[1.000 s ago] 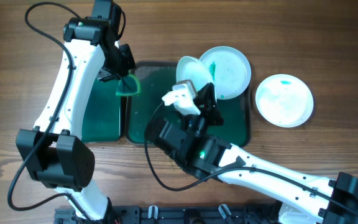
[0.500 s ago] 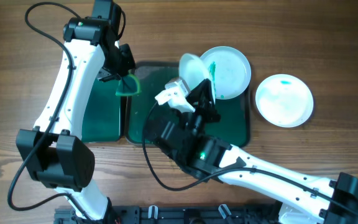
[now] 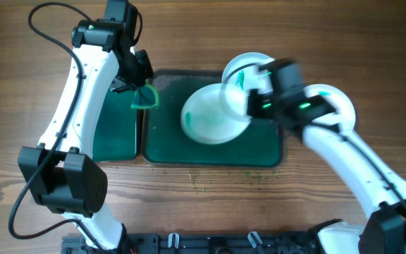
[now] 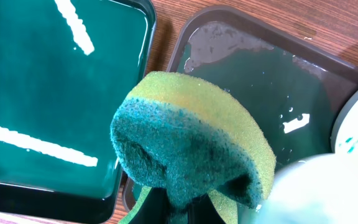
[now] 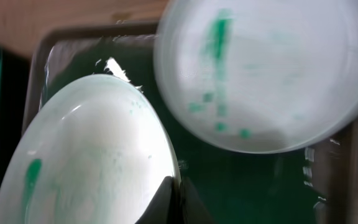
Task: Clean dirty plates on tray and stack at the side
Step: 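Stack the plate onto the first cleaned plate with the right gripper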
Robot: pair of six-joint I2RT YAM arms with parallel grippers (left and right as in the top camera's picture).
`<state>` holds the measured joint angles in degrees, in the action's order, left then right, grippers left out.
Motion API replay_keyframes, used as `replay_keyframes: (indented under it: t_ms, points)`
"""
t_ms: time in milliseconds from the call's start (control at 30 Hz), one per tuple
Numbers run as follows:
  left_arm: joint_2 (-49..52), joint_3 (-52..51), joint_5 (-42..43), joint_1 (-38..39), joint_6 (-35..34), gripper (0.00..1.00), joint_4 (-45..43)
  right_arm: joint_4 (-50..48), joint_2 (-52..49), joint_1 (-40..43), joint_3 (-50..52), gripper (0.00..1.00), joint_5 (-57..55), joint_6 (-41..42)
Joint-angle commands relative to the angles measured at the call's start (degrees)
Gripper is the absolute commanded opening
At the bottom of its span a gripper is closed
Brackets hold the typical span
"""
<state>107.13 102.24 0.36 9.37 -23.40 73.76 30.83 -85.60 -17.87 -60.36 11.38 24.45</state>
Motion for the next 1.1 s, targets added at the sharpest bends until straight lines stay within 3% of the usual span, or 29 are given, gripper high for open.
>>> replay_keyframes:
  t_ms: [0, 200, 300, 367, 533, 567, 633, 700, 1067]
  points:
    - [-0.92, 0.72, 0.48, -0.07, 0.70, 0.04, 0.00, 4.42, 3.87, 13.57, -0.17, 0.04, 13.46, -0.61]
    - [-0.92, 0.72, 0.48, -0.07, 0.70, 0.04, -0.02, 12.98, 4.31, 36.00, 0.76, 0.04, 0.22, -1.92]
    - [-0.90, 0.72, 0.48, -0.04, 0.68, 0.04, 0.00, 13.16, 4.28, 41.27, 3.23, 0.05, -11.80, 0.09]
    - [-0.92, 0.72, 0.48, -0.02, 0.70, 0.04, 0.02, 12.59, 4.28, 41.72, 5.33, 0.04, -18.03, 1.73]
    - [-0.92, 0.72, 0.48, 0.15, 0.70, 0.04, 0.02, 10.64, 4.17, 41.72, 7.15, 0.05, -19.96, 1.66]
    - [-0.90, 0.72, 0.48, 0.15, 0.70, 0.04, 0.02, 10.12, 4.17, 41.72, 7.15, 0.10, -19.39, 1.62]
    - [-0.92, 0.72, 0.48, 0.15, 0.68, 0.04, 0.00, 8.66, 4.17, 41.72, 7.15, 0.34, -14.53, 0.33]
    - [-0.90, 0.72, 0.48, 0.15, 0.68, 0.04, 0.00, 7.10, 4.17, 41.31, 7.13, 0.42, -8.70, -3.39]
    - [-0.90, 0.72, 0.50, 0.15, 0.68, 0.04, -0.02, 6.19, 1.81, 28.30, -2.12, 0.52, 2.80, -6.75]
